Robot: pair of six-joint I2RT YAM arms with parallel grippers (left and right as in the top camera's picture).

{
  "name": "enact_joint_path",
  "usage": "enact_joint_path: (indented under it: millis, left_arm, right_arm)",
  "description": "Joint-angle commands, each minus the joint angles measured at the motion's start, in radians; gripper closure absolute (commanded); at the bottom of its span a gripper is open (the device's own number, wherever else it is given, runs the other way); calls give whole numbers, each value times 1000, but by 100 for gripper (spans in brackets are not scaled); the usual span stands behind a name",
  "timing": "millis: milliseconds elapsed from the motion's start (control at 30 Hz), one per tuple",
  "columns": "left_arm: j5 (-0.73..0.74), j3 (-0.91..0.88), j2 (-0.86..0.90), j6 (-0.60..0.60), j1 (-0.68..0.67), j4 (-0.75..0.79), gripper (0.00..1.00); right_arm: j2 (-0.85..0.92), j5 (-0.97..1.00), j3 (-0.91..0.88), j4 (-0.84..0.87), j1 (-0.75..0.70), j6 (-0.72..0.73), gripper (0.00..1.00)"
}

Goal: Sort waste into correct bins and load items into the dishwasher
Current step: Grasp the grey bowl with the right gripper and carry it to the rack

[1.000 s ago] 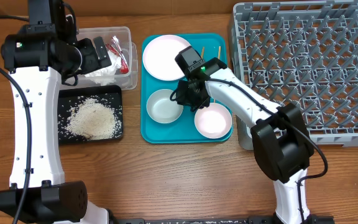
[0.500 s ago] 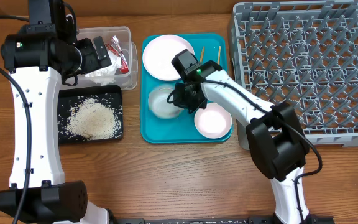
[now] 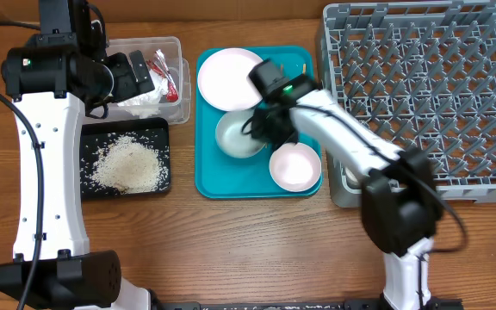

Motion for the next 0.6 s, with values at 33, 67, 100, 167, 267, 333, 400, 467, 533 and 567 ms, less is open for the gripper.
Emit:
enact_joint_path:
  millis: [33,67,100,167,267,333,400,467,533,567]
  left_arm:
    - [-14,5,-1,-10,-7,2,0]
    - [-14,5,-1,-10,-7,2,0]
    - [-14,5,-1,-10,-7,2,0]
    - [-14,5,-1,-10,-7,2,0]
    - [-14,5,-1,-10,-7,2,0]
    - [-14,5,-1,-10,-7,2,0]
    - [-14,5,-1,-10,-7,2,0]
    - [-14,5,-1,-10,-7,2,0]
    - [-14,5,-1,-10,-7,2,0]
    - [-14,5,-1,-10,-7,2,0]
  right_arm:
    - [-245,203,83,1,-101,-19,96]
    - [-273,253,83,6,-124,-19,96]
    - [-302,315,83,14,-149,-19,96]
    - [-335,420,83,37,-190,-19,96]
    - [-346,574,82,99,-245,-61,96]
    - [-333,651,82,158,-266,-120,96]
    - [-311,764,82,222,-276,-168,96]
    - [-283,885,82,306,-276,-252,96]
    - [-248,969,82,397,-276,-354,96]
    - [-230,995,82,439,-276,-407,96]
